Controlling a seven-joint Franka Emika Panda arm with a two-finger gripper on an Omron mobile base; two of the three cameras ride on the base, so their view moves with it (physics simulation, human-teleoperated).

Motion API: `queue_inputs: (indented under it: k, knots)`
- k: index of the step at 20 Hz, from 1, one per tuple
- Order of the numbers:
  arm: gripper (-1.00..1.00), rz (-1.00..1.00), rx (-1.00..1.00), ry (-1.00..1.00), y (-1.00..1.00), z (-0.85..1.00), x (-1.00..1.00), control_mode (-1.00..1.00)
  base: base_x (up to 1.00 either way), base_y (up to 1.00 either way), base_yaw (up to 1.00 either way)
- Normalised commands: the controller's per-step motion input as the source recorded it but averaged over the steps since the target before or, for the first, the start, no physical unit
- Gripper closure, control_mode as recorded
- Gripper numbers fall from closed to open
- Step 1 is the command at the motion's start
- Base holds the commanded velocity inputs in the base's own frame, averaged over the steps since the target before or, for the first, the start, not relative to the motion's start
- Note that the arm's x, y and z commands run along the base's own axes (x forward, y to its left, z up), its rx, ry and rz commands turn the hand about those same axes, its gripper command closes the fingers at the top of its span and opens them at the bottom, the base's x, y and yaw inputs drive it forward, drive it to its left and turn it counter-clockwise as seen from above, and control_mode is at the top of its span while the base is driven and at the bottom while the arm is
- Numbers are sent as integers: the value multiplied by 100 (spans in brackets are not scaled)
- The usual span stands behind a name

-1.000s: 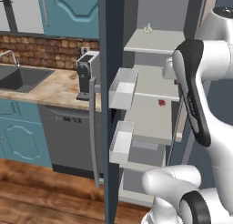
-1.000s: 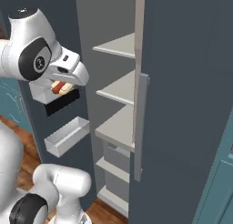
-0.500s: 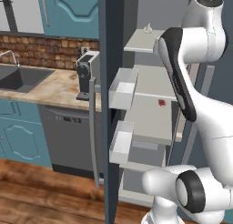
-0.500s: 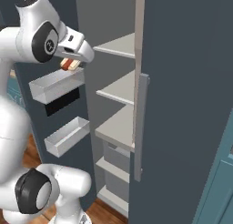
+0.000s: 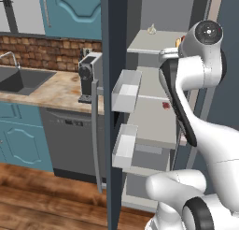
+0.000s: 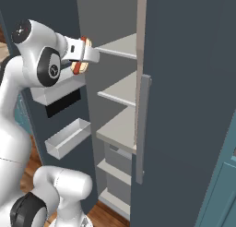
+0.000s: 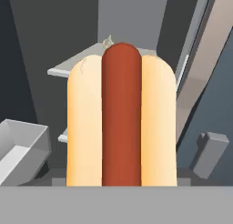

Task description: Store the hot dog in the freezer for long-term storage. Close the freezer door after placing the cooked food.

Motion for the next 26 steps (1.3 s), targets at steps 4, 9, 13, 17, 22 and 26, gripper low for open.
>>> queue_inputs:
  k: [4, 9, 13, 17, 22, 26]
  knots:
    - [100, 0, 19, 21, -26, 29, 66, -100, 0, 0, 0]
    - [100, -8, 9, 4, -8, 24, 55, -100, 0, 0, 0]
    - [100, -13, 0, 0, 0, 12, 44, -100, 0, 0, 0]
    - [100, -7, 0, 0, -3, 0, 26, -100, 0, 0, 0]
    - [100, 0, -1, 0, -5, 0, 32, -100, 0, 0, 0]
    - [100, 0, -2, 0, -3, -9, 33, -100, 0, 0, 0]
